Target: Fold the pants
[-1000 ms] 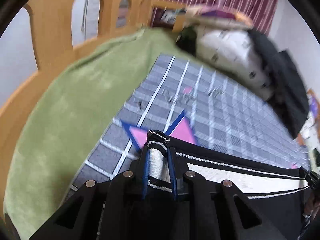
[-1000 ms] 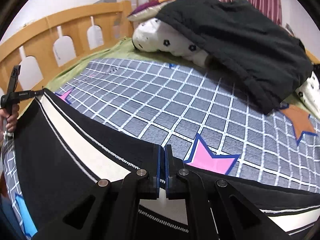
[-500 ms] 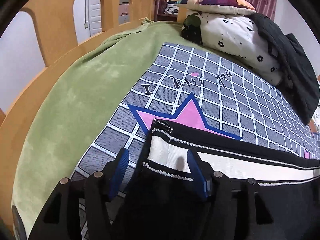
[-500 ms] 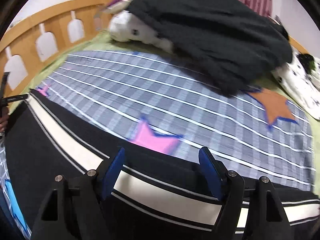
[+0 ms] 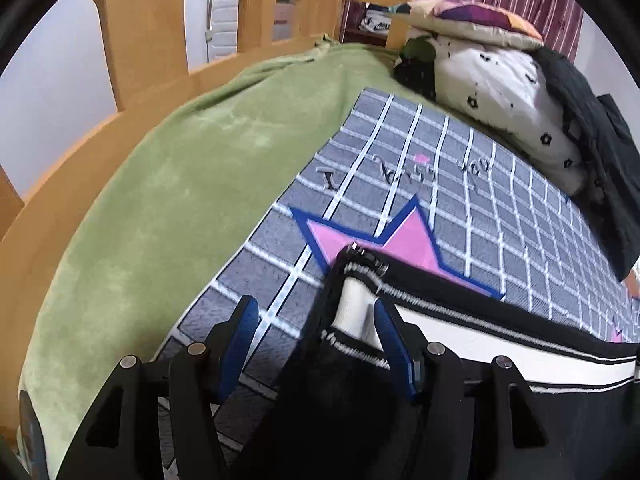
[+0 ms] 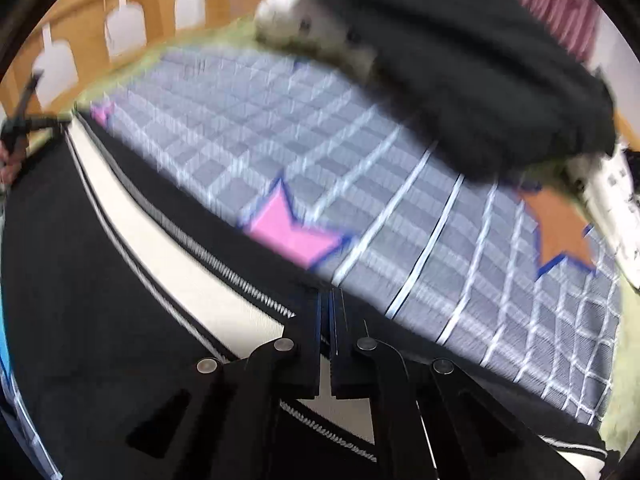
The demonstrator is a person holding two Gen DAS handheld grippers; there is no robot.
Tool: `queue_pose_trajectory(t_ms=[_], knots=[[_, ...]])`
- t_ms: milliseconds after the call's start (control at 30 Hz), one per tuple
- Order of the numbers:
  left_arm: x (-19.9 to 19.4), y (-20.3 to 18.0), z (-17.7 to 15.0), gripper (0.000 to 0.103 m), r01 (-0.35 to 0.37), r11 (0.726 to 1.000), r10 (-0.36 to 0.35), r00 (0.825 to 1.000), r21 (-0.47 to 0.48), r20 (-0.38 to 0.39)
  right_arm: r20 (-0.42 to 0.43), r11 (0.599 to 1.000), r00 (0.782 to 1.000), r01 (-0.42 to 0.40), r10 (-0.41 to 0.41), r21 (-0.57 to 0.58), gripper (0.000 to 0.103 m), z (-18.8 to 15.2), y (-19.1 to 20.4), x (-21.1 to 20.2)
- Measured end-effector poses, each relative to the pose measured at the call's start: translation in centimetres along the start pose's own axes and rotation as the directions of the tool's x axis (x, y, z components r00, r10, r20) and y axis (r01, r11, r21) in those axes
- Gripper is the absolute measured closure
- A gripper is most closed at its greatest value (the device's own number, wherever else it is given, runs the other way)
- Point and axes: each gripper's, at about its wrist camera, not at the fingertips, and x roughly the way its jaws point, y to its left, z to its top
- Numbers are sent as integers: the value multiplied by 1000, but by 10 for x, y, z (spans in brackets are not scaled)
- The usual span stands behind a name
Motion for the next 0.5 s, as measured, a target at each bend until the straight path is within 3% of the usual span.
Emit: queue_pose_trajectory(t_ms=[67, 167, 233, 267, 300, 367, 433, 500], knots=[[5, -5, 4, 45, -10, 1000, 11, 1000, 16, -21, 34, 999, 999, -18, 17, 46, 100, 1, -8, 0], [16, -15, 4, 45, -53, 997, 56, 997, 57, -54, -72, 998, 997, -3, 8, 61, 99, -6, -7, 41], [14, -18, 2, 45, -53, 996, 57, 997, 71, -46, -13, 994, 1000, 27, -25, 109, 89, -4, -11, 41], [12, -19, 0, 45, -48, 996, 52, 998, 76, -39, -20, 987, 999, 28, -25, 157, 77, -4, -16, 38], [8, -20, -2, 45, -42, 995, 45, 998, 88, -32, -14, 980, 1000, 27, -25, 196, 73, -4, -22, 31], [0, -22, -4, 45, -38, 993, 40, 999, 109, -19, 18, 975, 997, 68, -73, 214, 72, -11, -27, 11], [-6, -24, -7, 45, -32, 992, 33, 999, 126, -8, 52, 966, 985, 151, -165, 211, 66, -21, -39, -19], [-9, -25, -11, 45, -9, 994, 10, 1000, 111, -10, 65, 958, 978, 180, -199, 223, 56, -30, -55, -34]])
